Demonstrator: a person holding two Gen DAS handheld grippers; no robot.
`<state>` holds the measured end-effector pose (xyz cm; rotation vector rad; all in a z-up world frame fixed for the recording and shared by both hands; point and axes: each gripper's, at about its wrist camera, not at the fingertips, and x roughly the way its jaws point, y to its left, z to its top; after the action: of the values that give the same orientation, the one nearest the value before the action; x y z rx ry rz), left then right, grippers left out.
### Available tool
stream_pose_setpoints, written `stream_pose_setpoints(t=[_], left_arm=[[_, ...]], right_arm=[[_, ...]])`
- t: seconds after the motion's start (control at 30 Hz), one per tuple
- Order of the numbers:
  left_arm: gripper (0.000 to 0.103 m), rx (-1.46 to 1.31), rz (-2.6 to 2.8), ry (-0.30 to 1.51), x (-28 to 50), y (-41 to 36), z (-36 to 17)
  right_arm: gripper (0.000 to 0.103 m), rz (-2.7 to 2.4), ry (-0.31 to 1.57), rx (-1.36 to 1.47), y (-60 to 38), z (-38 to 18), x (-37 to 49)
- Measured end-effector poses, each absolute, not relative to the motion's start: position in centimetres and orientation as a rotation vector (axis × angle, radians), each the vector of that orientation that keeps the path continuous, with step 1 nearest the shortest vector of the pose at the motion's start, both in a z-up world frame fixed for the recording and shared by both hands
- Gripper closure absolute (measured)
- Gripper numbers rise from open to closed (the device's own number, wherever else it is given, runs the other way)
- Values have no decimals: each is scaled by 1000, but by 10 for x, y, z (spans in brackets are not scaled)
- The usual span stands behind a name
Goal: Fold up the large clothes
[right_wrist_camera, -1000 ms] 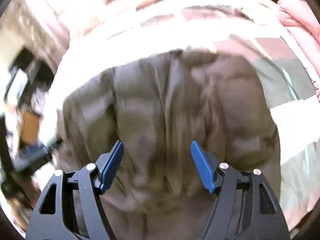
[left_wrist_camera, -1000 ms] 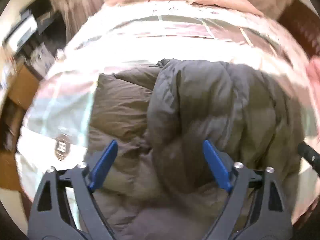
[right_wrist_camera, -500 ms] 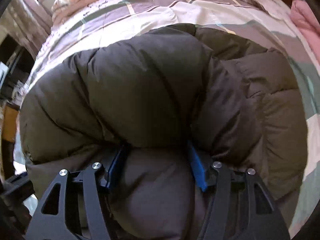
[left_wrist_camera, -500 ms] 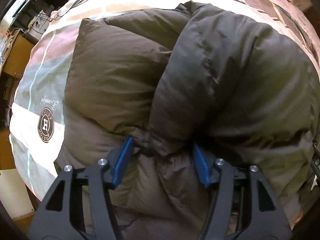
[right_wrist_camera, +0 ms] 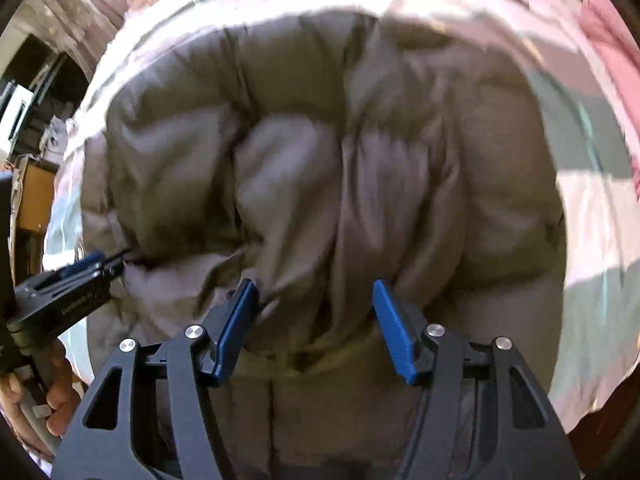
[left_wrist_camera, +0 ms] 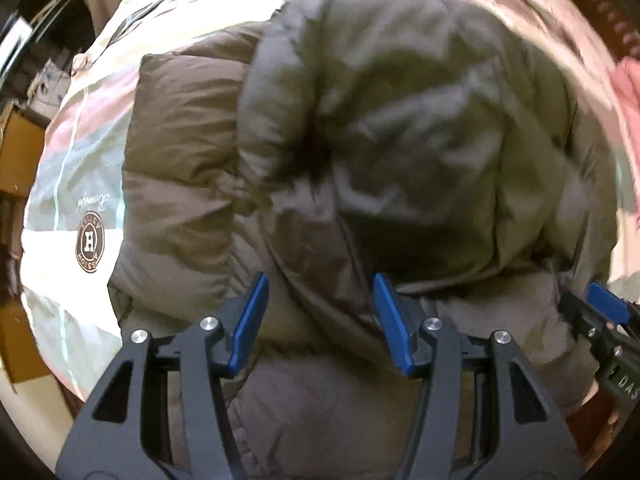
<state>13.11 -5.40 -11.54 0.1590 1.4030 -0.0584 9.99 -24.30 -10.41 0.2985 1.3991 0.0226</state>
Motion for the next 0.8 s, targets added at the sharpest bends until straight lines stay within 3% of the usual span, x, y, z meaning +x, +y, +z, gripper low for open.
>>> stream_pose_setpoints(t=[0.07,0.23,0.33,0.4,0.53,0.57,0.6,0.63,0.67,0.7,0.8], left_arm=[[44,172,-46,1416,131,-56,-123],[41,21,-46,1464,141,-39,-118],[39,-31,-12,1445,149,-21,-111],[37,-68,15,1450,154,-10,-111],[36,-115,24,1488,160,0,-120],[35,-108,25,1492,159,-1,-122],[35,-104,26,1495,160,3,-126],[35,-101,26,1498,160,4,-127],[34,-100,28,1502,161,5,-129],[34,-107,34,1504,160,6,-129],[33,-123,39,1505,160,12,-131]], right_arm=[[28,8,1421,263,-241,-117,102],[26,72,1303,428,-257,-95,99],[11,174,1178,447,-247,-68,93],[3,232,1180,303,-220,-65,91],[3,241,1277,-62,-159,-98,89],[5,210,1278,-109,-153,-105,86],[27,161,1281,-152,-151,-114,85],[42,148,1289,-136,-154,-116,86],[66,144,1284,-77,-163,-113,89],[81,142,1264,46,-182,-104,92],[89,97,1174,386,-247,-79,96]])
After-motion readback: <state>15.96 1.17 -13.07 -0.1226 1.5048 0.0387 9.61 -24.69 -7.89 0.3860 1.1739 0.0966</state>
